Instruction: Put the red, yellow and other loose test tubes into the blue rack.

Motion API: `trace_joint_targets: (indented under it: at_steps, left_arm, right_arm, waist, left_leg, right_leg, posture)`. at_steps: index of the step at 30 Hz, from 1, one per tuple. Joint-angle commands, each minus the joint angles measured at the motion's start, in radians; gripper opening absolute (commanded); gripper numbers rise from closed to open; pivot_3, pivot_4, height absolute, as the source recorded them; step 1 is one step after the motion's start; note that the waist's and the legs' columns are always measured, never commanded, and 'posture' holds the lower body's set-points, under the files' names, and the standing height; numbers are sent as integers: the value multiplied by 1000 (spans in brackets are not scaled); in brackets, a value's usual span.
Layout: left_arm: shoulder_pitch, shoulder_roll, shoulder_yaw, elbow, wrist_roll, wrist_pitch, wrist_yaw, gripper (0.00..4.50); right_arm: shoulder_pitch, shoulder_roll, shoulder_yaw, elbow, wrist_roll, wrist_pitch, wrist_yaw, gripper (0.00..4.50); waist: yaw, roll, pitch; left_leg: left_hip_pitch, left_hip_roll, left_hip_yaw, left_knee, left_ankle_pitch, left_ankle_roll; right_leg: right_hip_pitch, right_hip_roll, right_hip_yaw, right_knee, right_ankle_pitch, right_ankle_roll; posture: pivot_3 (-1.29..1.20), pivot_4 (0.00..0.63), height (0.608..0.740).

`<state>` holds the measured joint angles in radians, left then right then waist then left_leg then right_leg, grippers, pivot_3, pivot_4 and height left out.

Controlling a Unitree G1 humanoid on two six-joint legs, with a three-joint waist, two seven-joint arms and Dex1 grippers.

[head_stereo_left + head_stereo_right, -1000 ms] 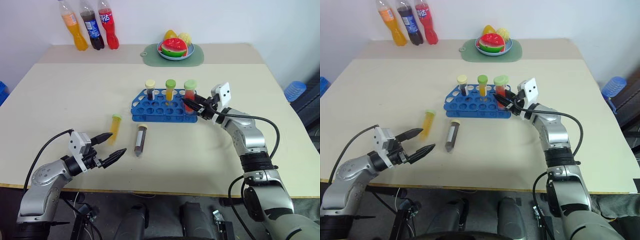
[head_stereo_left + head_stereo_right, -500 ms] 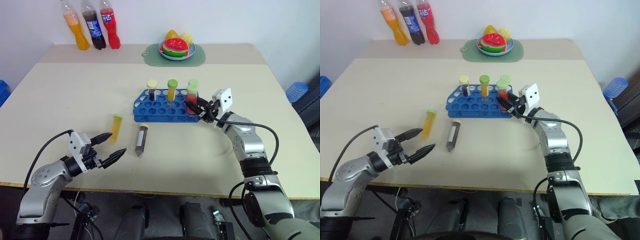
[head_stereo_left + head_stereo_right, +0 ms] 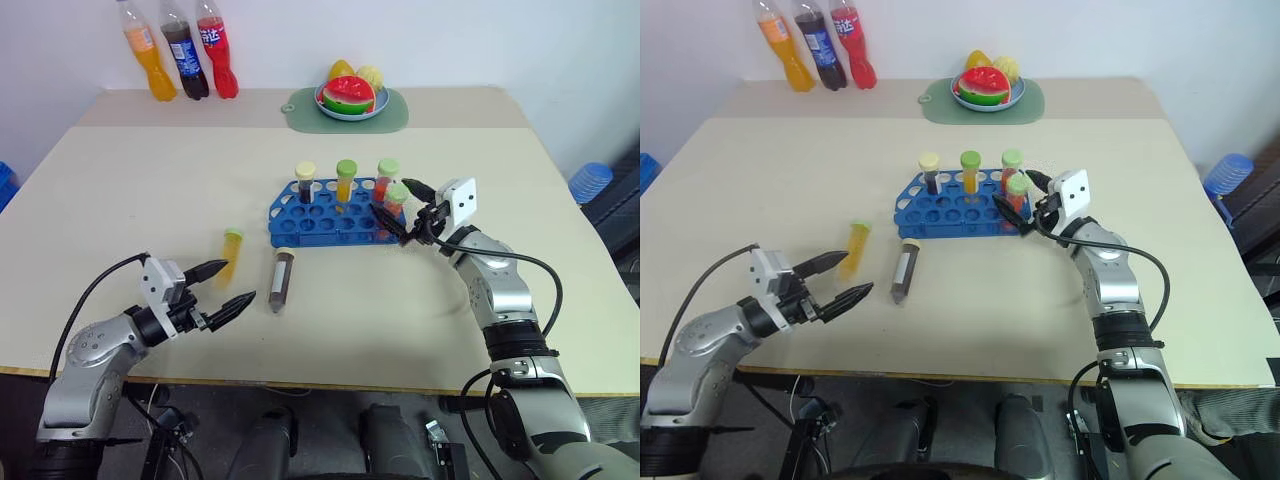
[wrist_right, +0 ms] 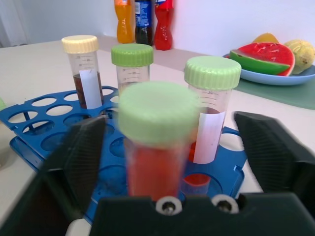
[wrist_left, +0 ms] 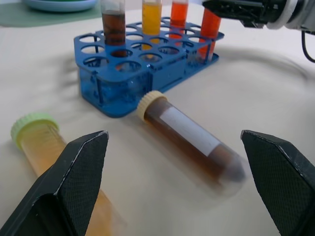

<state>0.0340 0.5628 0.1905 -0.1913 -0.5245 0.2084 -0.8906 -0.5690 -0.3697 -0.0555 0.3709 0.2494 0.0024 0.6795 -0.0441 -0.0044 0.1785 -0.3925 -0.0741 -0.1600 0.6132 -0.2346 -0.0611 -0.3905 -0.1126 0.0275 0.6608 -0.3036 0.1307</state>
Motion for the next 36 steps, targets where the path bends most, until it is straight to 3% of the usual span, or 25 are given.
trace_joint_targets:
  at_steps: [1,9,17,20,28,36]
  left_arm:
    - [-20,-13,39,-90,-80,82,70,4500]
    - [-94,-39,80,-308,-261,346,345,4500]
    - [-148,-58,111,-339,-369,466,500,4500]
    - [-173,-34,118,-337,-412,589,622,4500]
    - [-348,18,159,-244,-705,949,962,4500]
    - [-525,59,164,-27,-958,1050,1340,4500]
  right_arm:
    - [-18,-39,-20,-75,9,6,19,4418]
    - [66,-211,-26,-185,-9,58,115,4418]
    - [139,-282,-81,-269,24,104,129,4418]
    - [183,-292,-86,-315,31,116,138,4418]
    - [295,-359,-111,-470,95,111,264,4418]
    - [340,-365,-57,-609,167,118,366,4418]
  waist:
    - [1,0,0]
    - [6,-1,0]
    - [2,-1,0]
    - [6,-1,1]
    - [8,-2,1]
    - [4,-3,1]
  left_leg:
    - [0,0,0,0,0,0]
    - [0,0,-1,0,0,0]
    - [0,0,3,1,0,0]
    - [0,0,3,1,0,1]
    - [-1,0,2,1,0,1]
    - [0,0,1,2,0,1]
  right_leg:
    - [0,0,0,0,0,0]
    - [1,-1,0,-1,0,0]
    - [1,0,0,-1,0,0]
    - [1,0,0,-1,0,0]
    - [1,0,0,-2,0,0]
    - [1,0,0,-1,0,0]
  posture:
    - [0,150,740]
    - [0,150,740]
    - [0,150,740]
    - [0,150,740]
    - [0,150,740]
    - [0,150,740]
